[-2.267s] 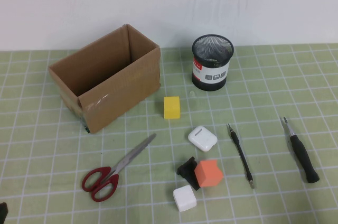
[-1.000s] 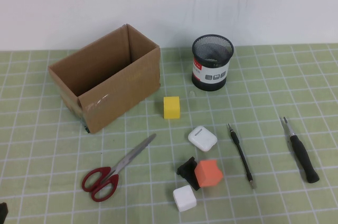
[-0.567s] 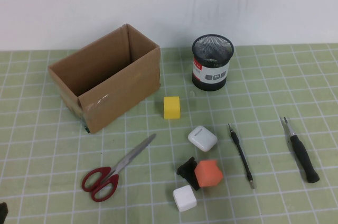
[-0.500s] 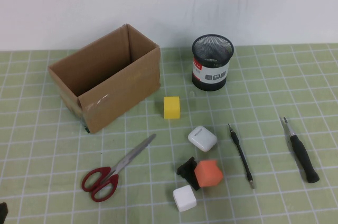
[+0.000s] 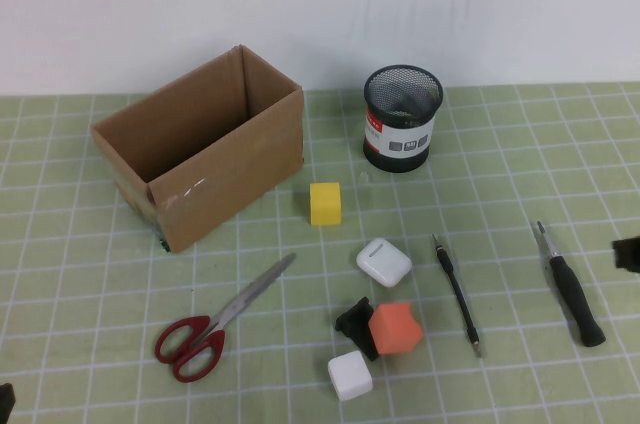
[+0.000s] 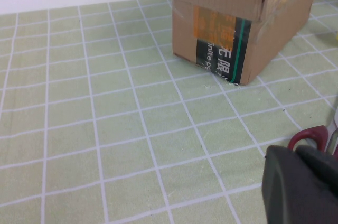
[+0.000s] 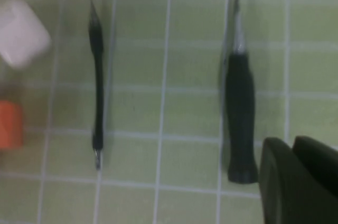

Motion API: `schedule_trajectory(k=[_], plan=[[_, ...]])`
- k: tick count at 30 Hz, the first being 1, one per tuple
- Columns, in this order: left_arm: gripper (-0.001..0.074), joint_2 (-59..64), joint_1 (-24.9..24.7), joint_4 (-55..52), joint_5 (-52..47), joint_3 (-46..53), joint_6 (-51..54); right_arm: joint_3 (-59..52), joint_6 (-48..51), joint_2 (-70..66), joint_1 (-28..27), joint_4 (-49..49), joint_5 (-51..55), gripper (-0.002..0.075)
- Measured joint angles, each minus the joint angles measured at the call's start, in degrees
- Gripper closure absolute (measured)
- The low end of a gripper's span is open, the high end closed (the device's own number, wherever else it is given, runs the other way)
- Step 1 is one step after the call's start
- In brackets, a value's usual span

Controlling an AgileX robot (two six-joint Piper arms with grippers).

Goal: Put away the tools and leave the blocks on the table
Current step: Pick up the black Screwdriver from the table

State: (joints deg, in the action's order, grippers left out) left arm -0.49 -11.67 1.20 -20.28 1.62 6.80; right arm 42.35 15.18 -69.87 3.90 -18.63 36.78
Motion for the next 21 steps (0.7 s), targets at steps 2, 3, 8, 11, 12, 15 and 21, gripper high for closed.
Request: schedule_trajectory(k=[2, 3, 8, 11, 12, 15, 21], plan=[[0.0739, 0.00, 0.00, 0.00, 0.00, 0.00, 0.00, 2.87, 0.00, -4.76, 0.00, 0.79, 2.74, 0.0718], [0.0739, 0.00, 0.00, 0.00, 0.00, 0.00, 0.00, 4.49, 0.00, -6.92, 0.00, 0.91, 3.96, 0.0695], [0.0739, 0.00, 0.00, 0.00, 0.00, 0.00, 0.00, 10.65, 0.00, -15.20, 1.48, 2.03, 6.37, 0.0475], [0.0739, 0.00, 0.00, 0.00, 0.00, 0.00, 0.00, 12.90, 0.00, -19.33, 3.59, 4.18, 6.76, 0.0385], [0.0739, 0.00, 0.00, 0.00, 0.00, 0.00, 0.00, 13.57, 0.00, -20.68, 4.47, 5.16, 6.75, 0.0374], [0.0739, 0.00, 0.00, 0.00, 0.00, 0.00, 0.00, 15.17, -0.48, -24.13, 7.01, 8.28, 6.75, 0.0366], [0.0739, 0.00, 0.00, 0.00, 0.00, 0.00, 0.00, 16.28, -7.33, -29.08, 9.17, 17.19, 3.56, 0.0392]])
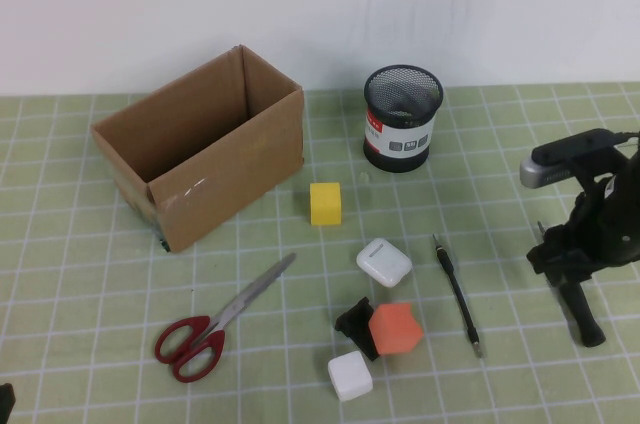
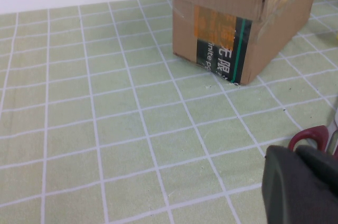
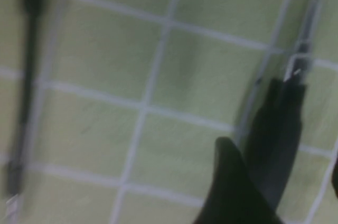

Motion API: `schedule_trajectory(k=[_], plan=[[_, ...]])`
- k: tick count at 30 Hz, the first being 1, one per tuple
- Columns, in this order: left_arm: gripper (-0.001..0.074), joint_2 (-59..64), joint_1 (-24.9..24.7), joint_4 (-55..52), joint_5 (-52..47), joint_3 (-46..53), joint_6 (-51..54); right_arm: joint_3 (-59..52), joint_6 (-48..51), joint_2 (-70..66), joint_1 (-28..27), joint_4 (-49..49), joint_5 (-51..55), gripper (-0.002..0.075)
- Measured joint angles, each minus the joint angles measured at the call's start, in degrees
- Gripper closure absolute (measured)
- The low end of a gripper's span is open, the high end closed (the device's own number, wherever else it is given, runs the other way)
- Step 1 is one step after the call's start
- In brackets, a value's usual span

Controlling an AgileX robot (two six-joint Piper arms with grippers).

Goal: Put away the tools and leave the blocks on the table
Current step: Pick up the black Screwdriver from the table, then place the picked object into the round holder

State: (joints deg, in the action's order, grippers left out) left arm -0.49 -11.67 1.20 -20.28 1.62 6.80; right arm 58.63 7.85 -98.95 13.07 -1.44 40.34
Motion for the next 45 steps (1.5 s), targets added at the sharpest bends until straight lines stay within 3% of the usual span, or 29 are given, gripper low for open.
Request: schedule_trajectory(k=[8, 12, 22, 28, 33, 39, 45], plan=[[0.0739, 0.00, 0.00, -0.05, 0.00, 0.00, 0.00, 0.09, -3.89, -5.79, 0.00, 3.79, -3.33, 0.0419], [0.0739, 0.00, 0.00, -0.05, 0.00, 0.00, 0.00, 0.22, -4.70, -6.01, 0.12, 3.40, -3.33, 0.0583], [0.0739, 0.00, 0.00, -0.05, 0.00, 0.00, 0.00, 1.68, -5.08, 1.83, 0.12, 3.39, -4.98, 0.0580], [0.0739, 0.00, 0.00, -0.05, 0.00, 0.00, 0.00, 1.94, 3.32, 9.93, 1.01, -6.05, -19.59, 0.0580], [0.0739, 0.00, 0.00, -0.05, 0.00, 0.00, 0.00, 1.94, 13.18, 11.13, 7.49, -14.87, -36.58, 0.0580], [0.0739, 0.00, 0.00, -0.05, 0.00, 0.00, 0.00, 1.94, 14.69, 6.70, 15.18, -16.25, -57.32, 0.0580], [0.0739, 0.00, 0.00, -0.05, 0.00, 0.00, 0.00, 2.06, 13.54, -1.62, 17.33, -16.39, -75.31, 0.0580]])
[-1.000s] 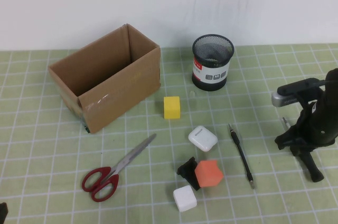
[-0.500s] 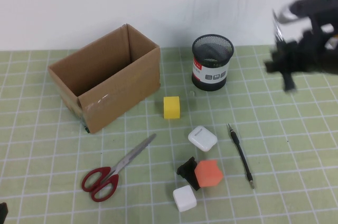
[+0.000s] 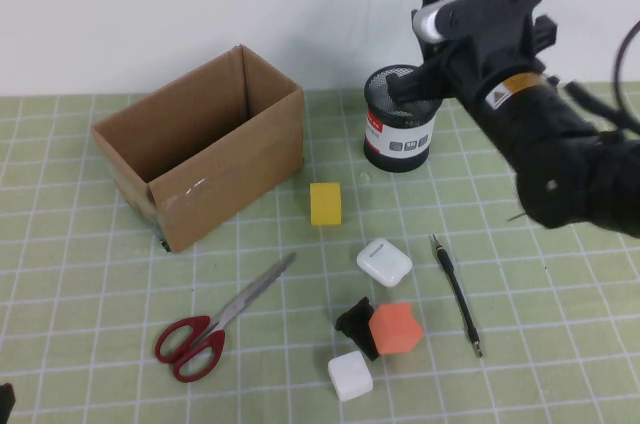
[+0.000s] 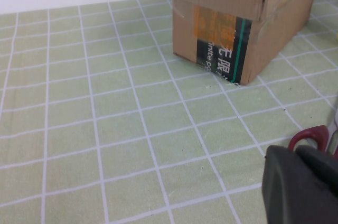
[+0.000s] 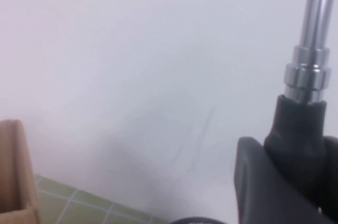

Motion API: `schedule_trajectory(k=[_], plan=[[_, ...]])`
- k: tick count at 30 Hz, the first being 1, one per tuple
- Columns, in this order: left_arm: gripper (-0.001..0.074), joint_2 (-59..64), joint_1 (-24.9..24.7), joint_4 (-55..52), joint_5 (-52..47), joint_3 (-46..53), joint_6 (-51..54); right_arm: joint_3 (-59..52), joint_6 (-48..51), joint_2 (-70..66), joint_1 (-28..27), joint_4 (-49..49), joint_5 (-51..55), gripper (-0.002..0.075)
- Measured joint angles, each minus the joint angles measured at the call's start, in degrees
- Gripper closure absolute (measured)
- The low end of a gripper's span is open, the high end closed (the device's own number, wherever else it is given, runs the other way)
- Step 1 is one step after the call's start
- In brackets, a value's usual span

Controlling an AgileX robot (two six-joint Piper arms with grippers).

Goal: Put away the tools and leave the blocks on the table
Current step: Place the picked object into the round holder

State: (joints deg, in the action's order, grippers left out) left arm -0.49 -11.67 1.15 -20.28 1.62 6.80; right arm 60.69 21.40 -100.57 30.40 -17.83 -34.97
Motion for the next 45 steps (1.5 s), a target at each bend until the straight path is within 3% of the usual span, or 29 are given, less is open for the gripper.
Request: schedule_trajectory(k=[14, 21, 27, 32, 39, 45], plan=[[0.0739, 0.00, 0.00, 0.00, 0.00, 0.00, 0.00, 8.96, -5.95, -14.41, 0.00, 0.63, -3.12, 0.0580], [0.0739, 0.00, 0.00, 0.00, 0.00, 0.00, 0.00, 9.42, -5.95, -16.24, 0.00, -0.01, -3.12, 0.0493], [0.0739, 0.00, 0.00, 0.00, 0.00, 0.00, 0.00, 9.62, -4.52, -16.24, 0.00, -2.14, -2.74, 0.0470], [0.0739, 0.00, 0.00, 0.00, 0.00, 0.00, 0.00, 9.62, 2.22, -12.64, 0.00, -6.85, 6.69, 0.0469], [0.0739, 0.00, 0.00, 0.00, 0.00, 0.00, 0.00, 9.62, 15.08, -1.43, 0.00, -13.15, 28.48, 0.0469], [0.0739, 0.00, 0.00, 0.00, 0.00, 0.00, 0.00, 9.62, 17.84, 5.45, 0.00, -13.32, 42.85, 0.0469]])
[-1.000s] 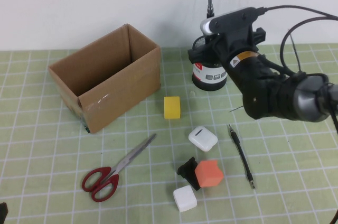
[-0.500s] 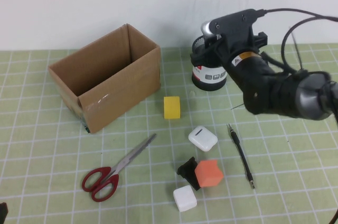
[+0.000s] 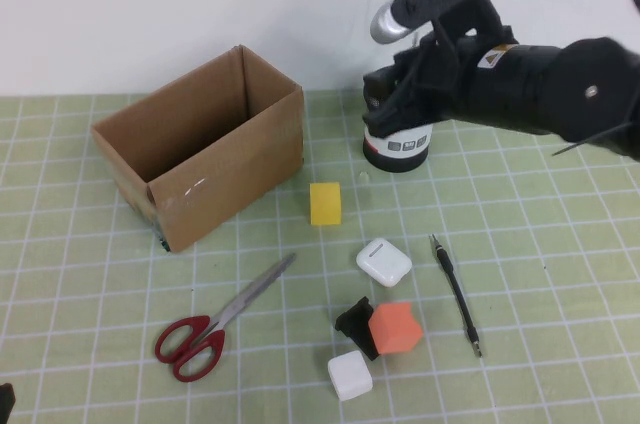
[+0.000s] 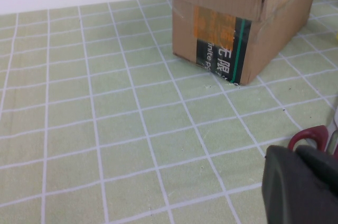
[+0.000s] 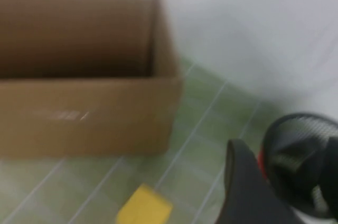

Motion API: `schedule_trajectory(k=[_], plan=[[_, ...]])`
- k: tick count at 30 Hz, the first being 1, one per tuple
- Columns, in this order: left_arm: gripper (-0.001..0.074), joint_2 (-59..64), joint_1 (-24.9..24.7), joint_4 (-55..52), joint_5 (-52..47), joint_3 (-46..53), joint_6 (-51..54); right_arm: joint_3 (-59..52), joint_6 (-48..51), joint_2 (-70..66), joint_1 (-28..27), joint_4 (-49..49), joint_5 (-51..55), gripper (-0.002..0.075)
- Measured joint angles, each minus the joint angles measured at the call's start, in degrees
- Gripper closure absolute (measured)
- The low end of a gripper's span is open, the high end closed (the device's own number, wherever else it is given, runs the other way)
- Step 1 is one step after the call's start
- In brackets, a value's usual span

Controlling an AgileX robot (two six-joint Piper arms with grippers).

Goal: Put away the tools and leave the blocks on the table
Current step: Place the picked object into the round holder, then pick up the long Screwdriver from the table

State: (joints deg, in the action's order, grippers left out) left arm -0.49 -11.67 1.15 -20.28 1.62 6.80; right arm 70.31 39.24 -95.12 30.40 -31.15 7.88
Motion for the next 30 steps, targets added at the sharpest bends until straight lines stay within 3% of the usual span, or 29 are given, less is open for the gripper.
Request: schedule_trajectory(k=[6, 11, 14, 20, 30], plan=[[0.0739, 0.00, 0.00, 0.00, 0.00, 0.00, 0.00, 0.00, -6.20, 0.80, -2.00, 7.09, 11.69, 0.0469], [0.0739, 0.00, 0.00, 0.00, 0.00, 0.00, 0.00, 0.00, -28.01, 0.45, -6.34, 20.29, 22.42, 0.0469], [0.0739, 0.00, 0.00, 0.00, 0.00, 0.00, 0.00, 0.00, -36.30, -0.26, -8.14, 23.77, 29.77, 0.0469], [0.0739, 0.00, 0.00, 0.00, 0.00, 0.00, 0.00, 0.00, -39.58, -4.57, -8.34, 20.23, 37.71, 0.0469], [0.0739, 0.00, 0.00, 0.00, 0.00, 0.00, 0.00, 0.12, -39.24, -12.84, -8.34, 18.06, 34.31, 0.0469]])
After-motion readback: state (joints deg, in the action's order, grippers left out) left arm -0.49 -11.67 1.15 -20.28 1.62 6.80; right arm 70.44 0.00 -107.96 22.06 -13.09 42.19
